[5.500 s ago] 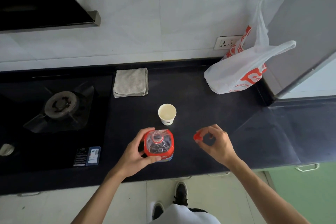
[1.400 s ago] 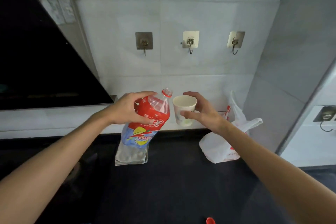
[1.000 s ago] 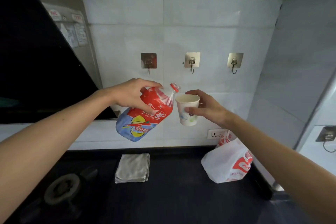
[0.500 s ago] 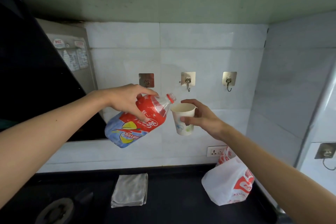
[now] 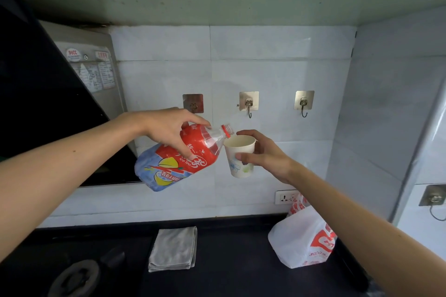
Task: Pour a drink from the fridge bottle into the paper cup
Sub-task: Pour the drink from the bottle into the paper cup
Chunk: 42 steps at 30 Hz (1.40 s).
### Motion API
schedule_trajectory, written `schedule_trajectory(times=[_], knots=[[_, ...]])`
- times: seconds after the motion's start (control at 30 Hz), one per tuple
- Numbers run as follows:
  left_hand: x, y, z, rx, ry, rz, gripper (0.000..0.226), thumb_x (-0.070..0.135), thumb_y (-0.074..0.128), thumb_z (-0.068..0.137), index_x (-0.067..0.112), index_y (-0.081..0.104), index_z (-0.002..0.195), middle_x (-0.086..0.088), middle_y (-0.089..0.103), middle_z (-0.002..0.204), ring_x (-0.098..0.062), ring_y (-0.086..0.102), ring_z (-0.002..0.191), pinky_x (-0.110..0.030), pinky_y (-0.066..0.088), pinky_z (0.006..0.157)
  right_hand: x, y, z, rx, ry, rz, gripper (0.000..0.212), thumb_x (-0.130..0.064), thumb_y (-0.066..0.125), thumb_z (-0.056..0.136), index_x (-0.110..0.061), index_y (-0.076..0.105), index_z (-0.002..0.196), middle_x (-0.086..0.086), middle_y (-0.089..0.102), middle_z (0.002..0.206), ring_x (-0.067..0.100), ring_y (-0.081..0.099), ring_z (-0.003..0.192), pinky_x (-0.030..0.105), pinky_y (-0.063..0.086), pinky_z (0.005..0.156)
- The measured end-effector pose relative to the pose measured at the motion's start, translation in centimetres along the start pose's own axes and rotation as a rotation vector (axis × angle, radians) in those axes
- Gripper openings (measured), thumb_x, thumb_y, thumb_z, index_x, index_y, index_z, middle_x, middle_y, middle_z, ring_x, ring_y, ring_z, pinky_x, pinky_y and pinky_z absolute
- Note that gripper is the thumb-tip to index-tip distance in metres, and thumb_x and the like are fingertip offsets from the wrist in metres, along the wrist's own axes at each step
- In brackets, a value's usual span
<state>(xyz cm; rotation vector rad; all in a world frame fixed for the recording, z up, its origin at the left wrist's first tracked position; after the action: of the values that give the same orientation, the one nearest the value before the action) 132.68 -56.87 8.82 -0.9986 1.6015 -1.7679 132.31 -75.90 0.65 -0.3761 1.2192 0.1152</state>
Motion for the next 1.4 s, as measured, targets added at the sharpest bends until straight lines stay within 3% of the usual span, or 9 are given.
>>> schedule_trajectory(times=[0.4, 0.8, 1.3, 1.4], knots=[[0.1, 0.0, 0.2, -0.047, 0.002, 0.049, 0.089, 0.045, 0.09, 0.064, 0.034, 0.046, 0.142, 0.012, 0.063, 0.121, -0.009, 0.067, 0.102, -0.029, 0.061, 0.082, 0.7, -0.1, -0.1, -0.014, 0.011, 0.009, 0.055, -0.006, 0.076, 0.083, -0.017, 0.051, 0.131, 0.008, 0.065, 0.113, 0.015, 0.064, 0.084, 0.022, 0.052, 0.075], [0.3, 0.3, 0.4, -0.094, -0.015, 0.134, 0.09, 0.046, 0.089, 0.064, 0.036, 0.045, 0.142, 0.015, 0.063, 0.115, -0.007, 0.066, 0.098, -0.02, 0.058, 0.079, 1.8, 0.1, -0.2, -0.045, 0.029, -0.006, 0.055, -0.007, 0.077, 0.082, -0.019, 0.052, 0.13, 0.009, 0.064, 0.117, 0.015, 0.064, 0.091, 0.022, 0.052, 0.075], [0.1, 0.4, 0.3, -0.153, -0.053, 0.205, 0.093, 0.048, 0.089, 0.063, 0.037, 0.044, 0.144, 0.014, 0.063, 0.116, -0.008, 0.066, 0.099, -0.029, 0.059, 0.087, 2.5, 0.1, 0.0, -0.082, 0.042, -0.027, 0.058, -0.015, 0.081, 0.076, -0.023, 0.054, 0.128, 0.008, 0.065, 0.115, 0.019, 0.064, 0.093, 0.028, 0.052, 0.079], [0.0, 0.4, 0.2, -0.154, -0.068, 0.226, 0.092, 0.047, 0.089, 0.064, 0.037, 0.045, 0.144, 0.015, 0.062, 0.114, -0.008, 0.066, 0.099, -0.024, 0.057, 0.086, 2.6, 0.2, 0.0, -0.094, 0.053, -0.043, 0.06, -0.017, 0.081, 0.075, -0.024, 0.054, 0.128, 0.009, 0.065, 0.115, 0.02, 0.064, 0.092, 0.031, 0.054, 0.083]])
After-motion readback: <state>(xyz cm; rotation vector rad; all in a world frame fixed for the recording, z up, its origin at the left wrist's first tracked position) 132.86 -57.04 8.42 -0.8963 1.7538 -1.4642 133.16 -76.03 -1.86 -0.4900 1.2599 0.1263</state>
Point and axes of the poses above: each hand's wrist, its own z-axis towards the middle knuckle, its own y-axis out of the palm, x = y × z, the point moved 9 cm from there along z, towards the middle knuckle
